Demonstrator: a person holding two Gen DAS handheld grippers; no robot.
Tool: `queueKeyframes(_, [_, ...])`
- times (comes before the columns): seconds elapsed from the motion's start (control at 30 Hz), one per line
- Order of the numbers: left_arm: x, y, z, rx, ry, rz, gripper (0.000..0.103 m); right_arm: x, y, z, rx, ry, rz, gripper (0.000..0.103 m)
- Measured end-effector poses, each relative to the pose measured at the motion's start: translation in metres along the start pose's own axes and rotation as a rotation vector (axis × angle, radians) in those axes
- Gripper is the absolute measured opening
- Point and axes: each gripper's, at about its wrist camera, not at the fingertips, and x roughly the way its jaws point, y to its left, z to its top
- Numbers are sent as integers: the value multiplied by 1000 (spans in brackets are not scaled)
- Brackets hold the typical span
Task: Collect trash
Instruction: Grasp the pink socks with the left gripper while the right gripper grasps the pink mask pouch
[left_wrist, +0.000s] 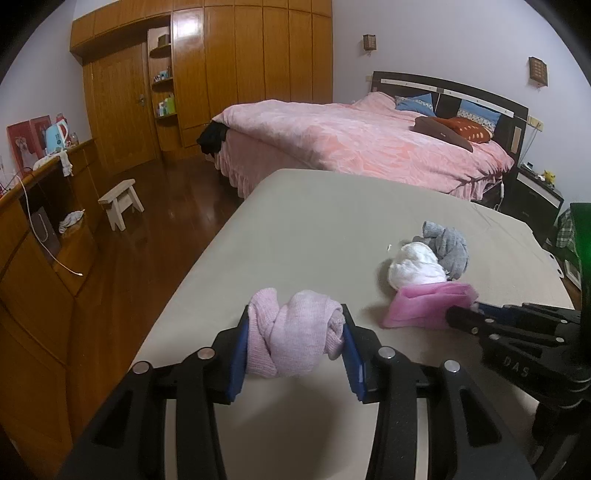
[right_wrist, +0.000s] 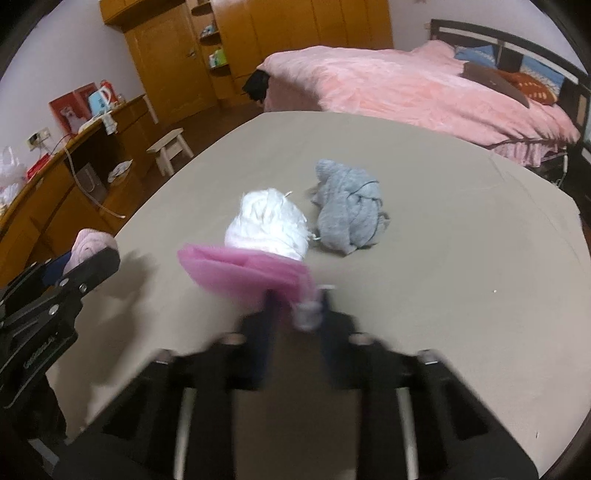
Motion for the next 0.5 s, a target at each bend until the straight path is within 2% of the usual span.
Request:
queueKeyframes(0.4, [-15,-16,-6,13,-14,-28,44,-44,-3,-7,7,-53,36,9])
queueKeyframes(0.5, [-15,-19,-7,11,-10,-34,44,-45,0,-10,-7,-30,32,18])
